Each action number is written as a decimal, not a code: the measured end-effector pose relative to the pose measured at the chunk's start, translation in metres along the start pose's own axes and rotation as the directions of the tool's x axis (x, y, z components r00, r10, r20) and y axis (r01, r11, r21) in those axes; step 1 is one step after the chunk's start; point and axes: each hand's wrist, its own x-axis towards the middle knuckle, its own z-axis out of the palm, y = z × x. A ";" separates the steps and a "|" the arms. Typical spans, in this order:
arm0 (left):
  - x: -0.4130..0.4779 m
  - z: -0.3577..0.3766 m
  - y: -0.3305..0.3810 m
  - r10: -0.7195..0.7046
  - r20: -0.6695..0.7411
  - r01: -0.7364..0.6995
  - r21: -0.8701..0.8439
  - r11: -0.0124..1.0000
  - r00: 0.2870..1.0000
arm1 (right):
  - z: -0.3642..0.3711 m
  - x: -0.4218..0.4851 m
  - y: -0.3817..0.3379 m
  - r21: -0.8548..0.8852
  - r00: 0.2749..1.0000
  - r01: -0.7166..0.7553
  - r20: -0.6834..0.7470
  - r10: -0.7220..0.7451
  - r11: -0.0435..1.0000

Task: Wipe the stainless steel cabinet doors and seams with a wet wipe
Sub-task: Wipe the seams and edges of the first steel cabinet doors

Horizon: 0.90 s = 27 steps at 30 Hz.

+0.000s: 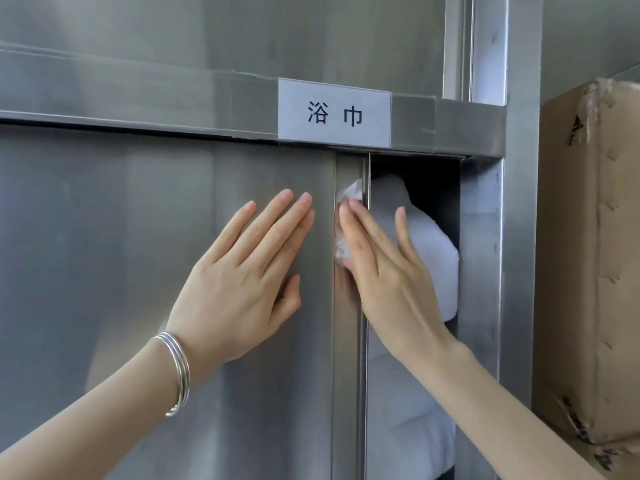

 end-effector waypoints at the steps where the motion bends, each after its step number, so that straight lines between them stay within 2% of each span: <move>1: 0.000 0.000 0.000 0.000 0.002 0.000 -0.001 1.000 1.000 | -0.001 0.007 0.003 -0.021 1.000 0.004 0.029 -0.004 1.000; 5: -0.001 0.001 -0.001 -0.004 0.004 0.004 -0.009 1.000 1.000 | 0.001 0.036 0.009 -0.030 0.997 -0.042 0.067 0.043 0.999; 11: -0.001 0.000 -0.001 -0.001 0.001 0.001 -0.005 1.000 1.000 | 0.004 0.007 -0.002 -0.064 0.989 -0.058 0.131 0.066 0.996; 17: -0.001 0.002 -0.002 0.001 -0.020 -0.001 -0.012 1.000 1.000 | 0.002 0.026 0.005 -0.063 0.987 -0.060 0.148 0.069 0.996; 21: -0.001 0.000 -0.001 0.000 0.011 0.000 0.004 1.000 1.000 | -0.002 -0.014 -0.013 0.045 0.973 -0.095 0.216 0.083 0.994; 23: 0.000 -0.001 -0.001 0.000 0.024 -0.001 0.014 1.000 1.000 | -0.004 -0.025 -0.016 0.037 0.964 -0.084 0.257 0.071 0.996; 27: -0.001 0.000 -0.001 -0.041 -0.001 0.041 -0.013 0.999 0.999 | -0.001 0.008 -0.004 -0.029 0.973 -0.084 0.215 0.089 0.996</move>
